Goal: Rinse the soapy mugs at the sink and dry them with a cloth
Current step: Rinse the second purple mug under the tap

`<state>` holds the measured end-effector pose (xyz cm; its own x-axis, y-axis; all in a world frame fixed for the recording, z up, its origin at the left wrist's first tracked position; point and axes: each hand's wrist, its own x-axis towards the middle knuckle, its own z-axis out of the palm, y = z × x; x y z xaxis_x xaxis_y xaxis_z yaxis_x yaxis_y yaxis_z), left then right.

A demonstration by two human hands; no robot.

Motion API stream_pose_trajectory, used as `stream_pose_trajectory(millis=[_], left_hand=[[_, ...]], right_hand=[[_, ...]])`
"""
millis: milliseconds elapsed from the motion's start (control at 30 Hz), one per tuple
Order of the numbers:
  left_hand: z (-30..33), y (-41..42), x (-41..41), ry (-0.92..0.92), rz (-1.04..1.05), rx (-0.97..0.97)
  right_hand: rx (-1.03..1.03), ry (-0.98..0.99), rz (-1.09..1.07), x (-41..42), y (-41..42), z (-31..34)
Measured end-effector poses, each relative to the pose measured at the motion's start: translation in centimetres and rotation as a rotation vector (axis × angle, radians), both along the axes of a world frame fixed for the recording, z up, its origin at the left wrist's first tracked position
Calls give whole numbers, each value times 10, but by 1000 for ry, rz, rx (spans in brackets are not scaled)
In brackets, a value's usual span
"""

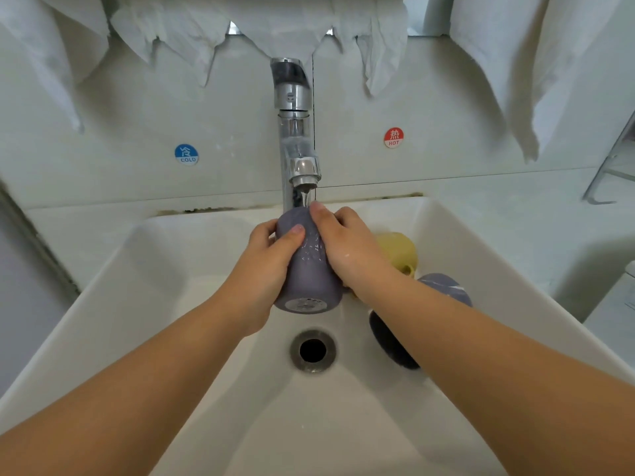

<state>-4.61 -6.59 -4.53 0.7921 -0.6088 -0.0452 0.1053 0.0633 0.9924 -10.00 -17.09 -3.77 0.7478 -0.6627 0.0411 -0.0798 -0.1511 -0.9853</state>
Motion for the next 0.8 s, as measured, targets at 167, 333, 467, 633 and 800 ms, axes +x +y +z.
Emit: stream_pose_trajectory(millis=[167,333,467,633,800], left_hand=[[2,5,6,34,59,27],[3,8,9,42,64,14],[2,7,6,14,39,30],[4,10,9,34,55,33],[2,9,8,39,69,48]], right_hand=[[107,74,276,-7,-3,5],[107,20,292,-8,-6,2],[28,-31,132,-2,0,-5],[49,6,276,-1,-3,-5],[131,-6,252,-1,1,-7]])
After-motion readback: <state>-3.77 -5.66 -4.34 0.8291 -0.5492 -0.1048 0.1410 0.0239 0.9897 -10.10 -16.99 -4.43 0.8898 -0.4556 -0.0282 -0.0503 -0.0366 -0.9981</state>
